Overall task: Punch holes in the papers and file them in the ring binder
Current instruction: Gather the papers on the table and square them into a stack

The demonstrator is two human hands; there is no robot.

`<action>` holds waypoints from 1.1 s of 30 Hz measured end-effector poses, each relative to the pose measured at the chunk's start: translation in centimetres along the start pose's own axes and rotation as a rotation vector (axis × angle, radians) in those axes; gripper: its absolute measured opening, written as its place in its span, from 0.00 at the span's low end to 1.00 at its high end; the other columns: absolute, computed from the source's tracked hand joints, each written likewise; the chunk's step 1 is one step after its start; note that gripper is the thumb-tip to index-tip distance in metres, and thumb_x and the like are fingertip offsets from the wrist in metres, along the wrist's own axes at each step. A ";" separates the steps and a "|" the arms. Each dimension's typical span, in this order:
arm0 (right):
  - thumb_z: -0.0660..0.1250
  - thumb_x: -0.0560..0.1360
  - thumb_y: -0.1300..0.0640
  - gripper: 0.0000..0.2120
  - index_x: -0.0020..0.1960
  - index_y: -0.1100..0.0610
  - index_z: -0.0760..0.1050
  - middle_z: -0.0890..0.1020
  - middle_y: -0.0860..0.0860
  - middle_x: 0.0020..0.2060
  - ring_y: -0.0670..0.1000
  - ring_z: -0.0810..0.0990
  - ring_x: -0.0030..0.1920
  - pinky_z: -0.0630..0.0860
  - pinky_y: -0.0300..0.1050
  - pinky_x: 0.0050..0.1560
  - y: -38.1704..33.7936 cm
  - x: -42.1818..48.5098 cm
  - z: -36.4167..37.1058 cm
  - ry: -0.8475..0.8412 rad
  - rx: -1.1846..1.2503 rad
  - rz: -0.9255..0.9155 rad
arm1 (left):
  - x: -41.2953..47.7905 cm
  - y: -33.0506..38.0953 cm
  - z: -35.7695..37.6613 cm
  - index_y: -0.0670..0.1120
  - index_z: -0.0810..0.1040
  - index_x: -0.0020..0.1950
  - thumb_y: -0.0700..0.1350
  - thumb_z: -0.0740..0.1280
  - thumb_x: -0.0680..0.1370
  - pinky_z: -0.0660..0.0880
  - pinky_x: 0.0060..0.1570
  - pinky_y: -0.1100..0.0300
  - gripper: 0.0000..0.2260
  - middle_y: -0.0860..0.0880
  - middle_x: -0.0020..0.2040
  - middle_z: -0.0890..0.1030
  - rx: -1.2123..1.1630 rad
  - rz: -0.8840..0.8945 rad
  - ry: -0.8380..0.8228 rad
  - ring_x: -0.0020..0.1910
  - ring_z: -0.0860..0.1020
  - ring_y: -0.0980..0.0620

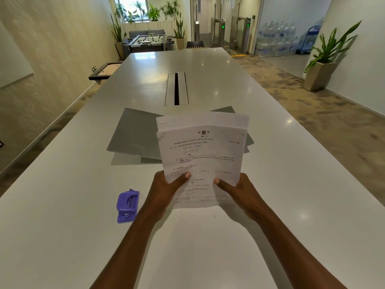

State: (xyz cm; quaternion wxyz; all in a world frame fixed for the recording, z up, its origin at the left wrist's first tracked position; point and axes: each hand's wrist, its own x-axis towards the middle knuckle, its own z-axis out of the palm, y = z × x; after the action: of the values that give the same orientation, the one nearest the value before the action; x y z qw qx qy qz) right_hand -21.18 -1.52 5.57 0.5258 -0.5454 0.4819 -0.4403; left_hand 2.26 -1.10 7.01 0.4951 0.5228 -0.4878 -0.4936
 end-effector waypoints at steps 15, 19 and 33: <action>0.68 0.79 0.58 0.24 0.74 0.53 0.71 0.81 0.59 0.68 0.61 0.80 0.67 0.76 0.63 0.67 0.7 -0.9 3.1 -0.063 0.630 -0.001 | -0.5 1.0 3.2 0.55 0.74 0.74 0.39 0.67 0.83 0.75 0.66 0.31 0.21 0.44 0.69 0.83 -0.690 0.029 0.108 0.67 0.82 0.39; 0.71 0.80 0.60 0.23 0.73 0.51 0.72 0.84 0.55 0.65 0.60 0.84 0.63 0.80 0.62 0.62 0.5 -1.0 5.1 0.131 0.550 -0.014 | -1.4 0.4 5.4 0.54 0.73 0.75 0.40 0.67 0.84 0.77 0.65 0.30 0.21 0.44 0.68 0.83 -0.692 -0.028 0.170 0.65 0.83 0.39; 0.74 0.77 0.55 0.12 0.60 0.56 0.83 0.89 0.52 0.52 0.58 0.89 0.50 0.85 0.61 0.55 0.2 -2.0 -5.7 0.134 -0.027 0.082 | -0.5 0.6 -6.8 0.47 0.82 0.66 0.52 0.65 0.83 0.84 0.54 0.45 0.16 0.41 0.63 0.85 -0.393 -0.153 0.015 0.57 0.85 0.42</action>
State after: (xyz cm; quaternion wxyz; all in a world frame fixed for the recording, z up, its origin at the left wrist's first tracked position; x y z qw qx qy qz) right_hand -27.08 -0.37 5.72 0.5028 -0.5015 0.5437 -0.4472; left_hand 9.02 -0.38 7.78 0.5522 0.4552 -0.3374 -0.6116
